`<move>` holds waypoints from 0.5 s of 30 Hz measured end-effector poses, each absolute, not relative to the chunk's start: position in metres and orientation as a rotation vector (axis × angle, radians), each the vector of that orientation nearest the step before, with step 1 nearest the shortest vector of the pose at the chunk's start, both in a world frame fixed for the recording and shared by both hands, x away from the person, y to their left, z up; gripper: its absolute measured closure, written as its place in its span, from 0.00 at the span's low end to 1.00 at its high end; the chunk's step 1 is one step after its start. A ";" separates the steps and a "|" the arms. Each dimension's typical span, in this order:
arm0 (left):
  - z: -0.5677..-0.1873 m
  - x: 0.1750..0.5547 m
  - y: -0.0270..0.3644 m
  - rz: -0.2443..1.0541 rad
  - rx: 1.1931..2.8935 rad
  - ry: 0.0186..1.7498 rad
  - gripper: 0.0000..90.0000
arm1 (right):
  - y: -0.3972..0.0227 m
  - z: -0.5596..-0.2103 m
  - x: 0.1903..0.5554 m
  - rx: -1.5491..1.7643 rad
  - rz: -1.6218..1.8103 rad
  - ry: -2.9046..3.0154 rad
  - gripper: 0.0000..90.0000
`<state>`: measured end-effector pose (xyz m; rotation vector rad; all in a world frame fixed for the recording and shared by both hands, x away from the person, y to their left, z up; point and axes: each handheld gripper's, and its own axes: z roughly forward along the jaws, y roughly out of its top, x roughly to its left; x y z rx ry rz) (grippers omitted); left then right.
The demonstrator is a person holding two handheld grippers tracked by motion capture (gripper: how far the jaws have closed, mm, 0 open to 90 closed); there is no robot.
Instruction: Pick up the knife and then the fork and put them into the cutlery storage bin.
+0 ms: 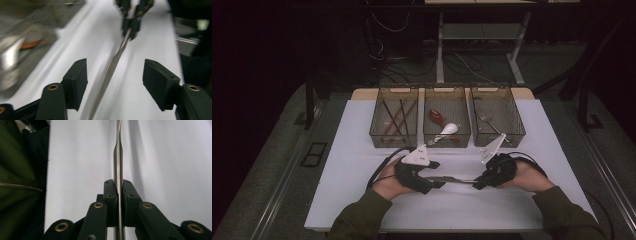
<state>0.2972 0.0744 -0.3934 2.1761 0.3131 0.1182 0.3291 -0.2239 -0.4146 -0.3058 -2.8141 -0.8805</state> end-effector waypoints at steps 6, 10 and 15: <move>-0.404 0.292 0.106 0.203 2.115 0.494 0.32 | -0.250 -0.415 0.336 -0.449 -0.914 -2.834 0.92; -0.414 0.286 0.117 0.222 2.105 0.572 0.28 | -0.261 -0.413 0.339 -0.493 -0.963 -2.836 0.92; -0.425 0.278 0.130 0.252 2.086 0.648 0.21 | -0.270 -0.410 0.341 -0.543 -1.010 -2.847 0.92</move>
